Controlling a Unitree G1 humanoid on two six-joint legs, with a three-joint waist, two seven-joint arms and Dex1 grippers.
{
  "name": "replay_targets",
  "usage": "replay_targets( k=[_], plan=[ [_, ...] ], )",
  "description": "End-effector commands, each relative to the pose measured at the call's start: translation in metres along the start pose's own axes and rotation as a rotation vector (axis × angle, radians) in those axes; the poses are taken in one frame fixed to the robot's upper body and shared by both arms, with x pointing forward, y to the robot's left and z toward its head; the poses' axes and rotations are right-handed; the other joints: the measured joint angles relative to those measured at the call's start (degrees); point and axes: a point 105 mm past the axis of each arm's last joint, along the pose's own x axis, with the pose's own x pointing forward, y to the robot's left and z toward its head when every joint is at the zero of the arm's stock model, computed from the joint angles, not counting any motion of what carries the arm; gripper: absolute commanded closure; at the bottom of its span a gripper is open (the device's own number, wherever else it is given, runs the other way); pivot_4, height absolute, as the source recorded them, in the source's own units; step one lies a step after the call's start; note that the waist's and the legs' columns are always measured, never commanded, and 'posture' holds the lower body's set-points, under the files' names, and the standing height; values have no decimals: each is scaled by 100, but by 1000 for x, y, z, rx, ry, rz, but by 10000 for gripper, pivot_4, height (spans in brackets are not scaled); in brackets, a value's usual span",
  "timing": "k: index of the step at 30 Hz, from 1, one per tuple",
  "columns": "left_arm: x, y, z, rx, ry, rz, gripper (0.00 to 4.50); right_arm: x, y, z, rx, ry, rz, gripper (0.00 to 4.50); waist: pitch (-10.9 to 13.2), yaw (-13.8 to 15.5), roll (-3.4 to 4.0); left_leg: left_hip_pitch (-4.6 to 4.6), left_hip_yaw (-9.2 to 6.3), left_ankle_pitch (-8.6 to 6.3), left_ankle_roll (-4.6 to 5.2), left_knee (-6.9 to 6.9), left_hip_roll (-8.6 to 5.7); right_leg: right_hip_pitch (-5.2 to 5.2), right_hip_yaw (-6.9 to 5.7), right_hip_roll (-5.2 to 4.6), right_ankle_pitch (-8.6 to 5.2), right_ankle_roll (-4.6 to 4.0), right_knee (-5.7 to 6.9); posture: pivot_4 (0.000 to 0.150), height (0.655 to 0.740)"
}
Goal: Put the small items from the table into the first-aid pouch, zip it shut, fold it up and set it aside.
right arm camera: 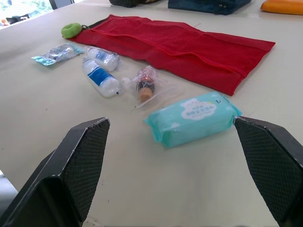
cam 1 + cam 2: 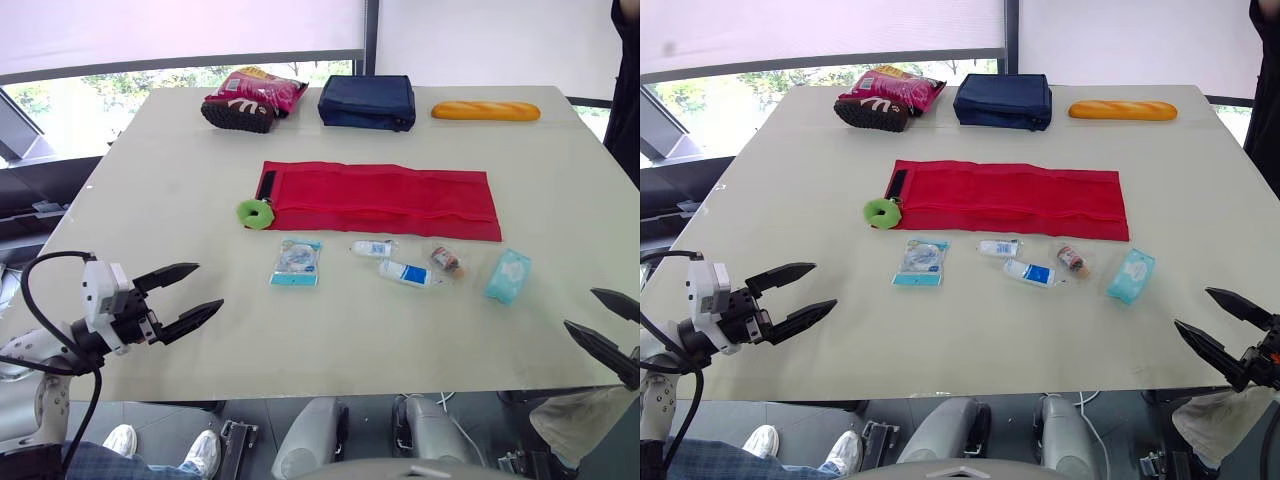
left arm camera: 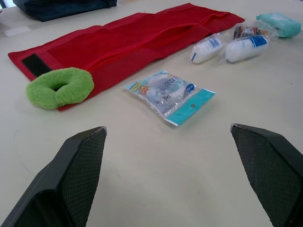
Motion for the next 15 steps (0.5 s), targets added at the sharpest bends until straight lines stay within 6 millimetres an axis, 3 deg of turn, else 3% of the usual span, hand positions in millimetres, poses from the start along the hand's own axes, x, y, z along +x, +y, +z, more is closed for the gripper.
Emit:
replay_targets(
  k=[1,15],
  plan=[
    [-5,2,6,22,-19,3,0,-7,-3,8,-36,-18,-9,439,0,0,0,0,0,0,0,0,0,0,0,0,0,0,0,1500,7395],
    [-9,4,5,17,-18,5,0,-22,-7,-9,-35,-24,16,439,0,0,0,1,0,0,0,1,0,1,-1,1,0,0,0,1500,7395]
  ],
)
